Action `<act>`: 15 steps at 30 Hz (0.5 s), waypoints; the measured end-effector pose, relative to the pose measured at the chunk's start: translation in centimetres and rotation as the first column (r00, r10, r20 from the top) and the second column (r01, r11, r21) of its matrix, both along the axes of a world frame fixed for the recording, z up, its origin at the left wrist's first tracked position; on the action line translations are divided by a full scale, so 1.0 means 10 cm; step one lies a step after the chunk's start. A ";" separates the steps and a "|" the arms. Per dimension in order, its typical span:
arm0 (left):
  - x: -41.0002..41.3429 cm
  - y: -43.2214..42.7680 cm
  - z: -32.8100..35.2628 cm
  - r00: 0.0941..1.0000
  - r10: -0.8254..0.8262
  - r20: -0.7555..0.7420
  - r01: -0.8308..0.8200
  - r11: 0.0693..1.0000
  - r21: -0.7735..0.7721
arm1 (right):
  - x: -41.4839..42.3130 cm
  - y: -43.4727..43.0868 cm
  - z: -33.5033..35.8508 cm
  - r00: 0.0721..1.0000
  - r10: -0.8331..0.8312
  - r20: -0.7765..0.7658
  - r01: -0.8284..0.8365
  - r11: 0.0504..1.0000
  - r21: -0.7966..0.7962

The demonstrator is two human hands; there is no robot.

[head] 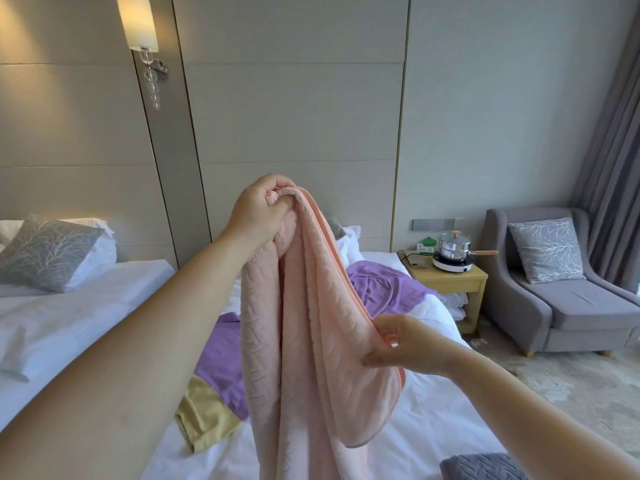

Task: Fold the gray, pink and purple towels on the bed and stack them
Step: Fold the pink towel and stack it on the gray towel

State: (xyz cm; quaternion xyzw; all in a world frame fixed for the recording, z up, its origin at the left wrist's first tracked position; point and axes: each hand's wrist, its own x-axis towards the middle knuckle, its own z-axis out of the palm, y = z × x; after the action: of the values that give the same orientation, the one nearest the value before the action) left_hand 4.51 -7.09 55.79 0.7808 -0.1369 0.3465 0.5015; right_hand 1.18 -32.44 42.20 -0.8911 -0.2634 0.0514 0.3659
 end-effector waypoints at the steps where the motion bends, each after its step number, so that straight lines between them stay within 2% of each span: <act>1: 0.01 0.03 0.00 1.000 0.008 0.004 -0.008 1.000 -0.016 | 0.00 -0.04 -0.01 1.000 -0.018 0.004 0.018 1.000 -0.025; 3: 0.03 0.10 0.00 0.999 0.039 0.013 -0.039 0.999 -0.025 | 0.02 -0.14 -0.02 0.997 -0.075 0.015 0.075 0.997 -0.009; 5: 0.04 0.19 -0.03 0.996 0.088 0.000 -0.088 0.996 -0.018 | 0.05 -0.26 0.01 0.985 -0.171 0.016 0.169 0.982 0.085; 8: 0.08 0.33 -0.21 0.983 0.161 -0.090 -0.162 0.987 0.006 | 0.09 -0.42 0.17 0.936 -0.352 0.021 0.337 0.909 0.247; 10: 0.10 0.41 -0.39 0.967 0.200 -0.160 -0.197 0.980 0.037 | 0.12 -0.52 0.31 0.927 -0.373 -0.046 0.362 0.855 0.371; 13: 0.13 0.55 -0.62 0.878 0.405 -0.256 -0.359 0.910 0.208 | 0.21 -0.58 0.49 0.894 -0.435 -0.108 0.432 0.773 0.465; 15: 0.13 0.64 -0.69 0.812 0.495 -0.308 -0.421 0.863 0.278 | 0.26 -0.56 0.57 0.854 -0.512 -0.086 0.484 0.726 0.489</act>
State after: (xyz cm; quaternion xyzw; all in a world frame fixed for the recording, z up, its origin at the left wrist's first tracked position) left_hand 5.77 -0.71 48.85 0.8869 0.1193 0.2894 0.3397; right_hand 3.75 -38.05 47.86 -0.8061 -0.0287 -0.1424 0.5737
